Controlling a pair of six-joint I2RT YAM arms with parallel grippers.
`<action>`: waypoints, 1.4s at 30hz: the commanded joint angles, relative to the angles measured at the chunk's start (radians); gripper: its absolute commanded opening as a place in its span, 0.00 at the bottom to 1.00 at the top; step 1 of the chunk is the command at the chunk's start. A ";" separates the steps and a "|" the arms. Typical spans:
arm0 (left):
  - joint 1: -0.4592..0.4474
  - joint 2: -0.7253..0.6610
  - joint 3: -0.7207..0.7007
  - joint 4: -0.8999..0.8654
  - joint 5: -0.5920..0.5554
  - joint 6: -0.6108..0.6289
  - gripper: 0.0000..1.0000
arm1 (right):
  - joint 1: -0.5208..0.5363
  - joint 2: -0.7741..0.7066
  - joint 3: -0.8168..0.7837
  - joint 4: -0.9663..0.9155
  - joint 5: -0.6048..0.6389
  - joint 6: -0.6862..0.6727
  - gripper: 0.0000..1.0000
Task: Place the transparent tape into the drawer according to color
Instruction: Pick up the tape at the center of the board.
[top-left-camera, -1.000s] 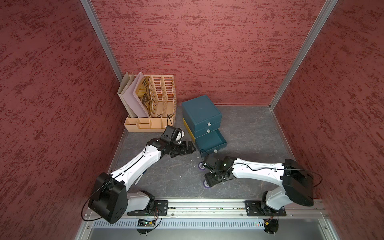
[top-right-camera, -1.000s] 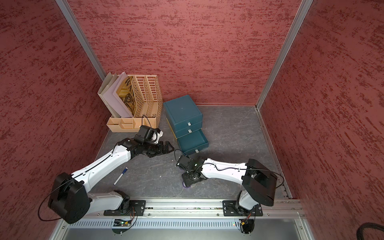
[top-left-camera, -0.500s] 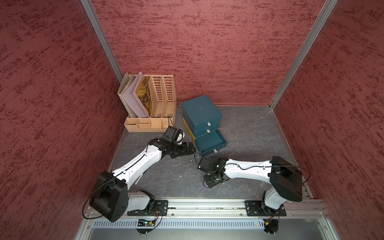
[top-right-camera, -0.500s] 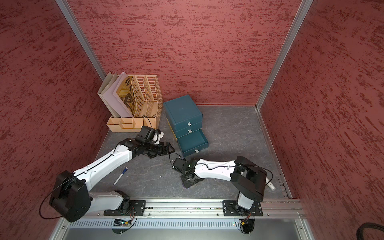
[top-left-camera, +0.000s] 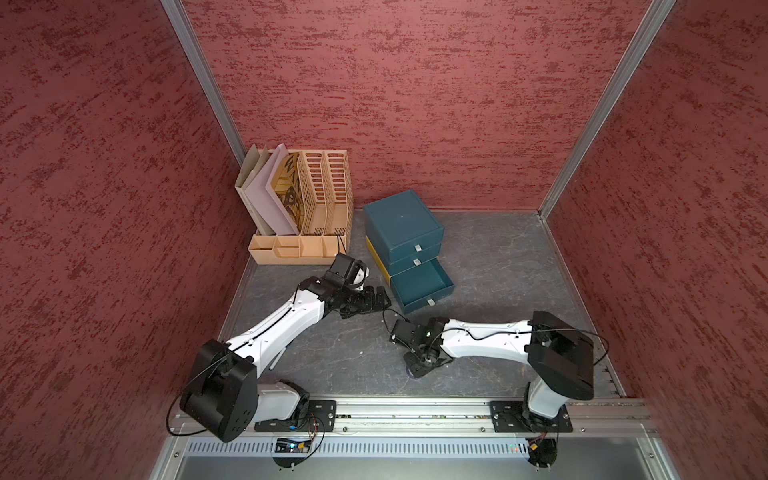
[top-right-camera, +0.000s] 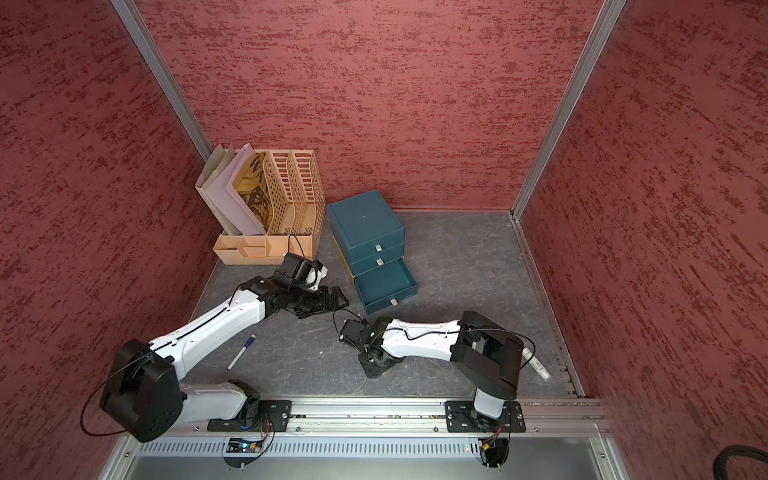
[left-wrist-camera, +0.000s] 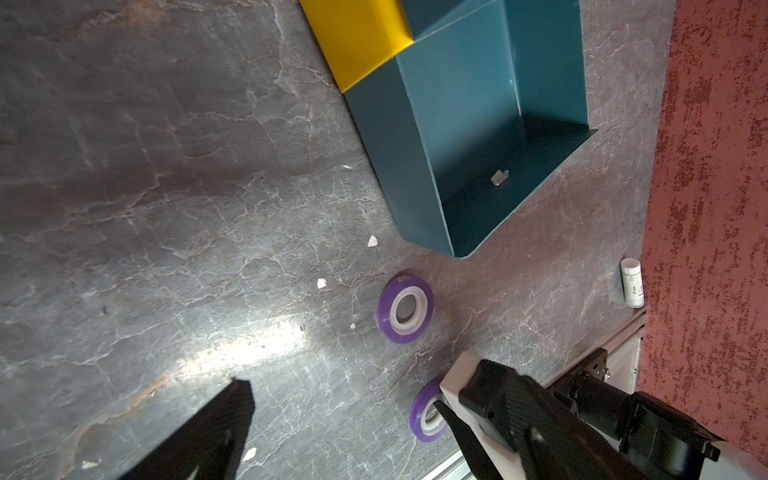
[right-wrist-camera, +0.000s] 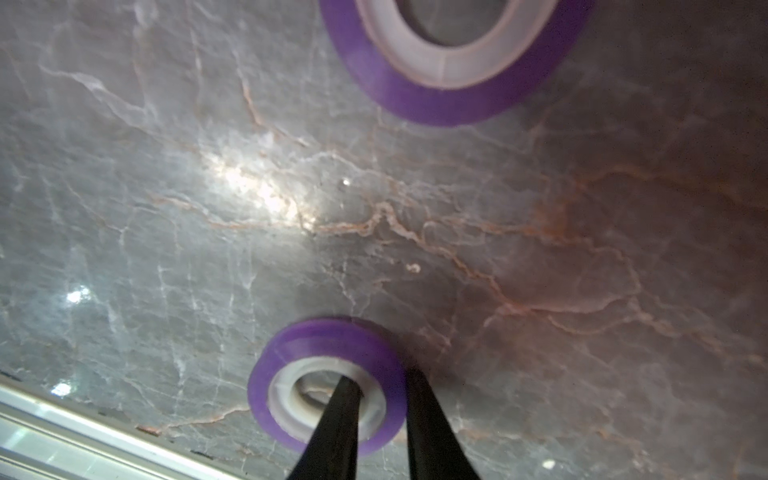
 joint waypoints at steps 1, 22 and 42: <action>-0.005 0.002 -0.013 -0.005 -0.018 0.006 1.00 | 0.013 0.024 0.017 -0.017 0.034 0.014 0.14; -0.033 0.010 -0.016 -0.002 -0.032 0.002 1.00 | -0.008 -0.163 -0.001 -0.020 0.111 0.060 0.00; -0.122 0.015 -0.058 0.051 -0.043 -0.029 1.00 | -0.370 -0.336 0.079 0.046 0.188 -0.069 0.00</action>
